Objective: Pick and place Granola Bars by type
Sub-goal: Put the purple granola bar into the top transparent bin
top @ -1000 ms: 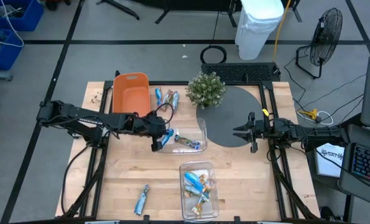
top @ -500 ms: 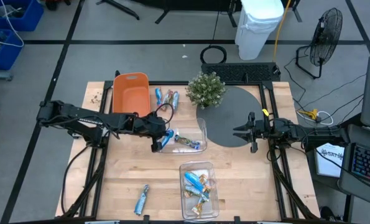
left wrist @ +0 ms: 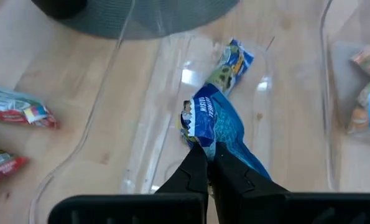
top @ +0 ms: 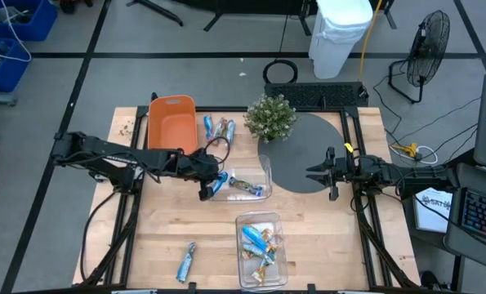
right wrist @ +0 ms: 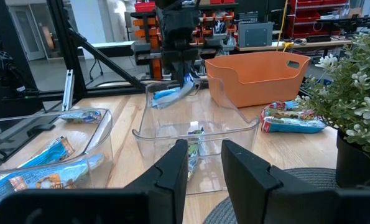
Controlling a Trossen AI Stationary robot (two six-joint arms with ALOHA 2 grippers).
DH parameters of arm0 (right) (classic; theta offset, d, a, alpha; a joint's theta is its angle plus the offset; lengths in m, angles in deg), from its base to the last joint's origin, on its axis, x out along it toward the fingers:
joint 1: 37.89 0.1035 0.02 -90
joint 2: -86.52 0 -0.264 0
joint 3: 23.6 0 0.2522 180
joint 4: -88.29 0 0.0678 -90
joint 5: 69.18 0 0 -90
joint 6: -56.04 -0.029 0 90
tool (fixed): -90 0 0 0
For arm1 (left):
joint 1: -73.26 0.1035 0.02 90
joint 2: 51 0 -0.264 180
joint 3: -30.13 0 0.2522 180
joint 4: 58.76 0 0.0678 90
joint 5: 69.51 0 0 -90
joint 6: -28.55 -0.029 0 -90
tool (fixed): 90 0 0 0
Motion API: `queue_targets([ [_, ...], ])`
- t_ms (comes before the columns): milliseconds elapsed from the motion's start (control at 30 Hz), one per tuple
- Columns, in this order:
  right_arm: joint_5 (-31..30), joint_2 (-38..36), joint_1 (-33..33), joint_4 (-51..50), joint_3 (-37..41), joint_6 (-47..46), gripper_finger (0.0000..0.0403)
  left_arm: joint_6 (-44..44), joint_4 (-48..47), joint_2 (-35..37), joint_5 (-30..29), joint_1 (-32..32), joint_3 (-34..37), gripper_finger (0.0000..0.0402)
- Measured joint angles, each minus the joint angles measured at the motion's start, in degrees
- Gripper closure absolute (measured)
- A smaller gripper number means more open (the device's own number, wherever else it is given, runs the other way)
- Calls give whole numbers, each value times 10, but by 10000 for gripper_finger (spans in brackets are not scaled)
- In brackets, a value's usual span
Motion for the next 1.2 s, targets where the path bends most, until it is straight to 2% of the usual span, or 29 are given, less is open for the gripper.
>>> queue_targets([
  [333,0,1,0,0,0,0,314,-17,23,-41,19,0,0,395],
  [533,0,1,0,0,0,0,314,-18,23,-42,20,0,0,377],
  [800,0,1,0,0,0,0,314,-15,26,-42,20,0,0,391],
  [933,0,1,0,0,0,0,314,-4,30,-42,14,0,0,346],
  [1100,0,1,0,0,0,0,314,6,66,-41,-39,0,0,280],
  [1200,0,1,0,0,0,0,314,6,95,-33,-34,0,0,243],
])
